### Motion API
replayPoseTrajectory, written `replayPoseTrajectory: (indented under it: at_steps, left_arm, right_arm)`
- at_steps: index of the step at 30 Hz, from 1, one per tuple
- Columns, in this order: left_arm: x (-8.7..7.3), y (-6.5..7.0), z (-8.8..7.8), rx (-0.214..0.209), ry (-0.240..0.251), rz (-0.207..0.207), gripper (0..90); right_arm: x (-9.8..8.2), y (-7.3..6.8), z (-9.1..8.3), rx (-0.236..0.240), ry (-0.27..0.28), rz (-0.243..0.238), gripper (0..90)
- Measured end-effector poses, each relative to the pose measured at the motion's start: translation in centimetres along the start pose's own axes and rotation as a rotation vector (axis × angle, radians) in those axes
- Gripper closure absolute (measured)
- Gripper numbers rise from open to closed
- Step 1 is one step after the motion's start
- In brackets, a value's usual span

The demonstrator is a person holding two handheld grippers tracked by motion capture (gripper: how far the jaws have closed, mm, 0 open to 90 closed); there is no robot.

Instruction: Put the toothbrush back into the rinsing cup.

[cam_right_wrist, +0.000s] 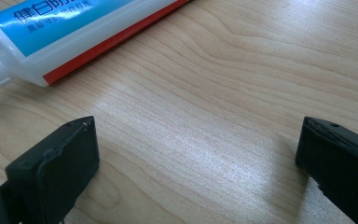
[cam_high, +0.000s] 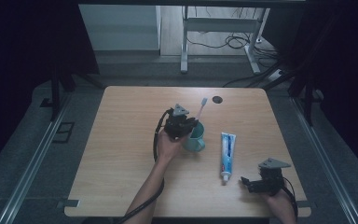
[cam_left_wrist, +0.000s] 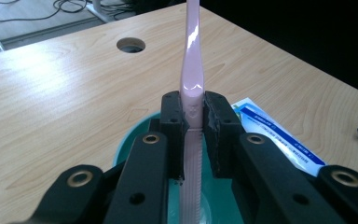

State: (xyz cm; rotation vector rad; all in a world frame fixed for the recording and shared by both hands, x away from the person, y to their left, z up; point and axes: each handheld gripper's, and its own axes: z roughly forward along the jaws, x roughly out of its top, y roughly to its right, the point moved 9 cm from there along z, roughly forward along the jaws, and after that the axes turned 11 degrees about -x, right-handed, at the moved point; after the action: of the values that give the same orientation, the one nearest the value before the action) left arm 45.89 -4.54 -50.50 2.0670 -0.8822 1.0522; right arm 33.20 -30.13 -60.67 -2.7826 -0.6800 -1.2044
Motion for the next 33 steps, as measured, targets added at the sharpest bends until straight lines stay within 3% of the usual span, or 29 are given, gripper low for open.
replayPoseTrajectory:
  at_steps: [8,15,33]
  left_arm:
    - [-0.8,-0.1,0.6,0.008,-0.022,-0.010,78.8]
    - [-1.4,-0.2,1.2,0.024,-0.071,-0.001,78.7]
    - [-2.1,-0.6,1.7,0.034,-0.107,-0.030,77.7]
  right_arm:
    - [0.0,0.0,0.0,0.000,-0.001,0.001,0.0]
    - [0.0,0.0,0.0,0.000,-0.001,0.002,0.0]
    - [0.0,0.0,0.0,0.000,-0.002,0.003,0.0]
